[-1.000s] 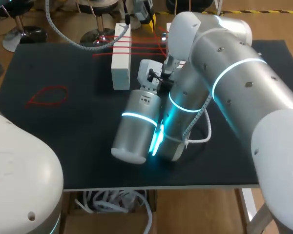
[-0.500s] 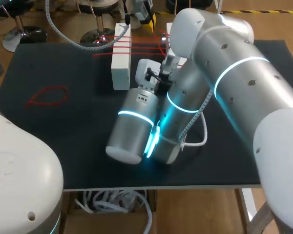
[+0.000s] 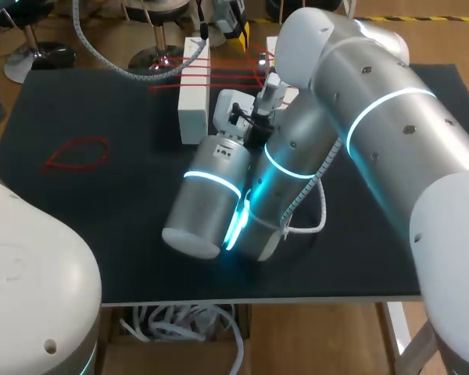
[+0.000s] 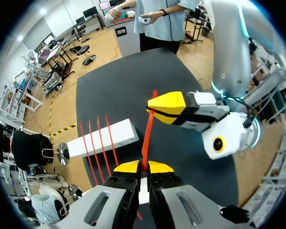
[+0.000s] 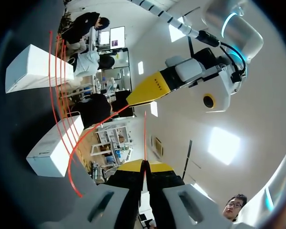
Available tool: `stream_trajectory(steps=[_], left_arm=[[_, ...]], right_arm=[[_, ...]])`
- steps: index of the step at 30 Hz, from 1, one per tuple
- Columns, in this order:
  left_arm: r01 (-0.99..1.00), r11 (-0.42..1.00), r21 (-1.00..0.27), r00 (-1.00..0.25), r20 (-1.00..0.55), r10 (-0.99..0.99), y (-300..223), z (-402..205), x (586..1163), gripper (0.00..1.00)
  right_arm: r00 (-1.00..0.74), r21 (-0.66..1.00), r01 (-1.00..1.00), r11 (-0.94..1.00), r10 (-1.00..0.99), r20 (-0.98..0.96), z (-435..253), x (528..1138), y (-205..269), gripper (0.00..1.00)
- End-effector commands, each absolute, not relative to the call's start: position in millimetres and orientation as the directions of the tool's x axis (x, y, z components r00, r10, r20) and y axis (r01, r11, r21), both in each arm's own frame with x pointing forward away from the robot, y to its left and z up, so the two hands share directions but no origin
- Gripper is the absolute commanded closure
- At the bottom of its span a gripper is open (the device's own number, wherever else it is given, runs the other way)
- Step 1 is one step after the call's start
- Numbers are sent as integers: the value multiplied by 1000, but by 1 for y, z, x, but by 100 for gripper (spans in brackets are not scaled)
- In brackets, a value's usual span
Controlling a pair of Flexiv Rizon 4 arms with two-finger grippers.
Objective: Grab the tape and strap the tape.
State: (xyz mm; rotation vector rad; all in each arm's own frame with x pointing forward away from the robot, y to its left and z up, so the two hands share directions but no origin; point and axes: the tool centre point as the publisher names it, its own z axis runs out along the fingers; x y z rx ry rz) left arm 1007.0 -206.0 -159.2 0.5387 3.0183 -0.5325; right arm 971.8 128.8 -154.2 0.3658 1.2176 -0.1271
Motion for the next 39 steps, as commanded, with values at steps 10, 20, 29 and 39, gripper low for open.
stream_trajectory(steps=[10, 20, 29, 39], left_arm=[[340, 883, -323, -940, -85, 331, -206, -158, 1007, 100], [340, 883, -323, -940, -85, 331, -206, -158, 1007, 100], [340, 883, -323, -940, -85, 331, -206, -158, 1007, 100], [340, 883, -323, -940, -85, 331, -206, -158, 1007, 100]], right_arm=[[317, 251, 298, 921, 152, -936, -121, 953, 124, 100], [317, 251, 298, 921, 152, -936, -121, 953, 124, 100], [317, 251, 298, 921, 152, -936, -121, 953, 124, 100], [317, 251, 298, 921, 152, -936, -121, 953, 124, 100]])
